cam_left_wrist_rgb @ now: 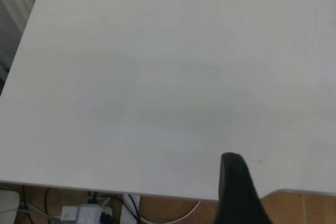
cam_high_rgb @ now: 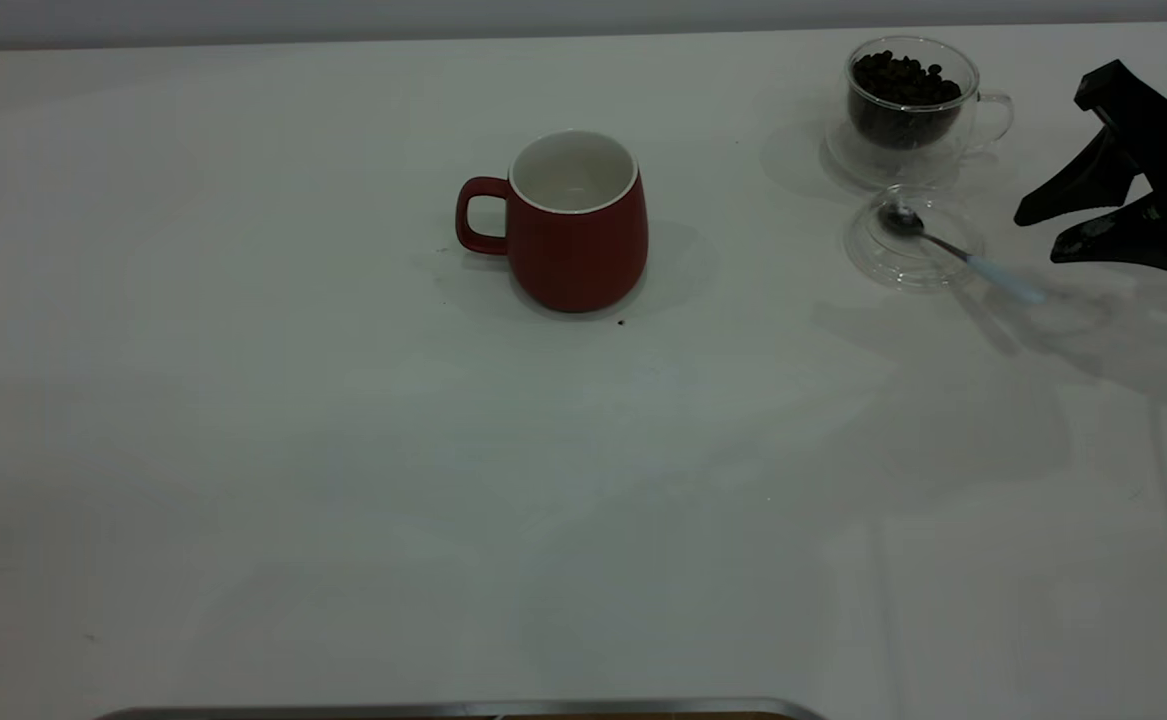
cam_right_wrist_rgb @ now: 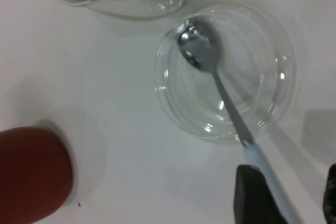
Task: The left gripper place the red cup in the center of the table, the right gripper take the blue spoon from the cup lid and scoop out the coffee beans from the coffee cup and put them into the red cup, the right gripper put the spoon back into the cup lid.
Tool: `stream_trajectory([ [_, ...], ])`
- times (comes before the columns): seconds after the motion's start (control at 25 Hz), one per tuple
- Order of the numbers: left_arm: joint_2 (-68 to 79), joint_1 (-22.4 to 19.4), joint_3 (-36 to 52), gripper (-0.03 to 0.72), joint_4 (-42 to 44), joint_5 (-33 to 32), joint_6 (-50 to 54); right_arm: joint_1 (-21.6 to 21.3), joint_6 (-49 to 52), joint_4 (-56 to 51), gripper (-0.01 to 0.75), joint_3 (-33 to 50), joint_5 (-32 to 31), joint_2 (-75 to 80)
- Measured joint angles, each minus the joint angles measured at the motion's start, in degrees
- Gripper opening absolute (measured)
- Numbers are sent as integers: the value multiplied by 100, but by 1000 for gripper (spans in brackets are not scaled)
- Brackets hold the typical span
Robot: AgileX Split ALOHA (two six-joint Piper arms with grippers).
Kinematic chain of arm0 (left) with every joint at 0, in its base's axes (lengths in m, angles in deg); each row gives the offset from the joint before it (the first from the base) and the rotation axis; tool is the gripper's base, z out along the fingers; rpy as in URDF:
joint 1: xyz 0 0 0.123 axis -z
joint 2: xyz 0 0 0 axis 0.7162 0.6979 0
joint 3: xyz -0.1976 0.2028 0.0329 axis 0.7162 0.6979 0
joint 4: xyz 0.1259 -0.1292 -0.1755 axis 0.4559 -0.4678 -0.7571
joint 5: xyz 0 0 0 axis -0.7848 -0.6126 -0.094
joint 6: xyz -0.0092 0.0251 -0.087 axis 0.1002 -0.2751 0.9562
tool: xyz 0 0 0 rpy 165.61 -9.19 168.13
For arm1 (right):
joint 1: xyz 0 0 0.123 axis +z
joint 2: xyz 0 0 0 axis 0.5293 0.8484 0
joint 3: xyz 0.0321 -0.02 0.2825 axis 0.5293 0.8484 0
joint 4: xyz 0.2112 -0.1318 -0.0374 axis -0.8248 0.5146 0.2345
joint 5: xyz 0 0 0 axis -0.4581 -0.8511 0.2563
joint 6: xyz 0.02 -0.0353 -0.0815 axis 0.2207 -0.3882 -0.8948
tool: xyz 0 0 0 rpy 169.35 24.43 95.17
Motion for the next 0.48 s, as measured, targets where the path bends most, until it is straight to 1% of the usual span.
stream_trajectory([
  [0.12, 0, 0, 0, 516, 0, 0, 0, 0, 0, 52, 399, 0, 18, -28],
  [0.28, 0, 0, 0, 516, 0, 0, 0, 0, 208, 489, 405, 0, 37, -380],
  [0.36, 0, 0, 0, 516, 0, 0, 5, 0, 521, 1021, 407, 0, 14, -750],
  [0.48, 0, 0, 0, 516, 0, 0, 6, 0, 1249, 1995, 408, 0, -211, -1431],
])
